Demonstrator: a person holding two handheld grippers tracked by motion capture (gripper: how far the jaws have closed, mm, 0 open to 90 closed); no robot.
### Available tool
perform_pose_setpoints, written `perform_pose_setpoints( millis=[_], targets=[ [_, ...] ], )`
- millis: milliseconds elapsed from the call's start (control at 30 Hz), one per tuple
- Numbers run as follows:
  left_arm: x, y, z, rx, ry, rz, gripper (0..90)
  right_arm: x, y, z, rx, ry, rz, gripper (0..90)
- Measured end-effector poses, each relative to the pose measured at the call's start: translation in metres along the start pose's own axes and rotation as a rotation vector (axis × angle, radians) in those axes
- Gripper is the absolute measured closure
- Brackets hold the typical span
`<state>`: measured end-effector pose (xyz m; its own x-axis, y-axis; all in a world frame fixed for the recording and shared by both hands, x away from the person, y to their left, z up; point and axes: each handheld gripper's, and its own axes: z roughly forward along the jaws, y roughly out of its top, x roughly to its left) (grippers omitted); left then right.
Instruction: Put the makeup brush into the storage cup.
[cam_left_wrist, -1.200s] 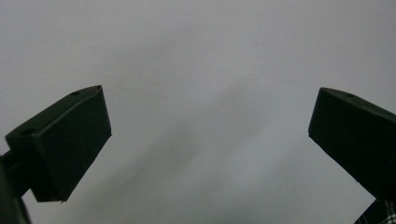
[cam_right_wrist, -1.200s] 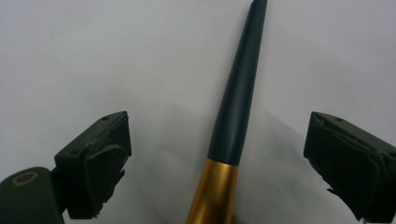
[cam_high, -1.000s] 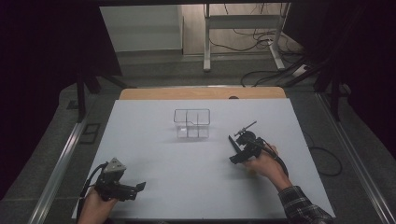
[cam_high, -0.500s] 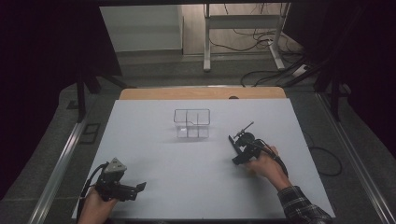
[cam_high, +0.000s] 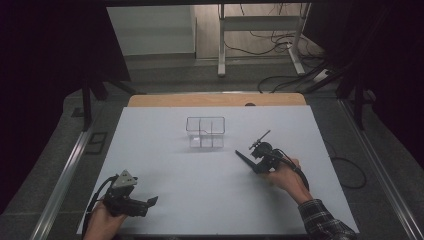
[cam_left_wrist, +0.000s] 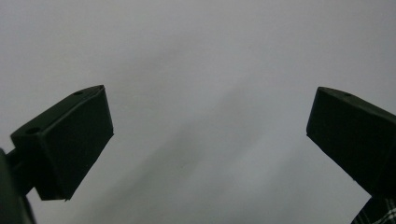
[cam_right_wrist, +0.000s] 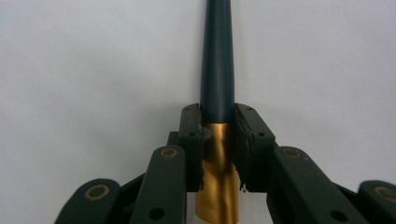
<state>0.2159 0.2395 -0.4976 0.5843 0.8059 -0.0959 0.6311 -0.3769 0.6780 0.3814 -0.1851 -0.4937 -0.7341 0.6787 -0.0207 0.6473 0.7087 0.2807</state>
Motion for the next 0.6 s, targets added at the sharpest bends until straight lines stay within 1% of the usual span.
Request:
perform_pose_setpoints(
  millis=[33, 133, 233, 300, 433, 500, 600],
  targets=[
    [0.000, 0.000, -0.001, -0.011, 0.001, -0.003, 1.1, 0.000, 0.000, 0.000, -0.001, 0.001, 0.000, 73.8],
    [0.002, 0.000, -0.003, -0.024, 0.005, -0.016, 1.1, 0.001, 0.000, -0.002, -0.012, 0.014, 0.002, 73.9],
    [0.002, 0.000, -0.003, -0.027, 0.012, -0.010, 1.1, 0.002, 0.001, -0.006, -0.026, 0.017, 0.001, 73.9],
    [0.001, 0.001, -0.004, -0.041, 0.015, 0.001, 1.1, 0.002, 0.001, -0.008, -0.038, 0.017, -0.004, 73.9],
    [0.001, 0.002, -0.006, -0.071, 0.005, -0.011, 1.6, 0.001, -0.001, -0.013, -0.057, 0.011, -0.005, 73.9],
    [0.001, 0.002, -0.007, -0.081, -0.010, -0.015, 1.6, 0.000, -0.002, -0.016, -0.067, 0.005, -0.004, 73.9],
    [-0.001, 0.002, -0.007, -0.077, -0.013, -0.003, 1.6, -0.001, -0.003, -0.021, -0.084, 0.012, -0.002, 73.9]
  ],
)
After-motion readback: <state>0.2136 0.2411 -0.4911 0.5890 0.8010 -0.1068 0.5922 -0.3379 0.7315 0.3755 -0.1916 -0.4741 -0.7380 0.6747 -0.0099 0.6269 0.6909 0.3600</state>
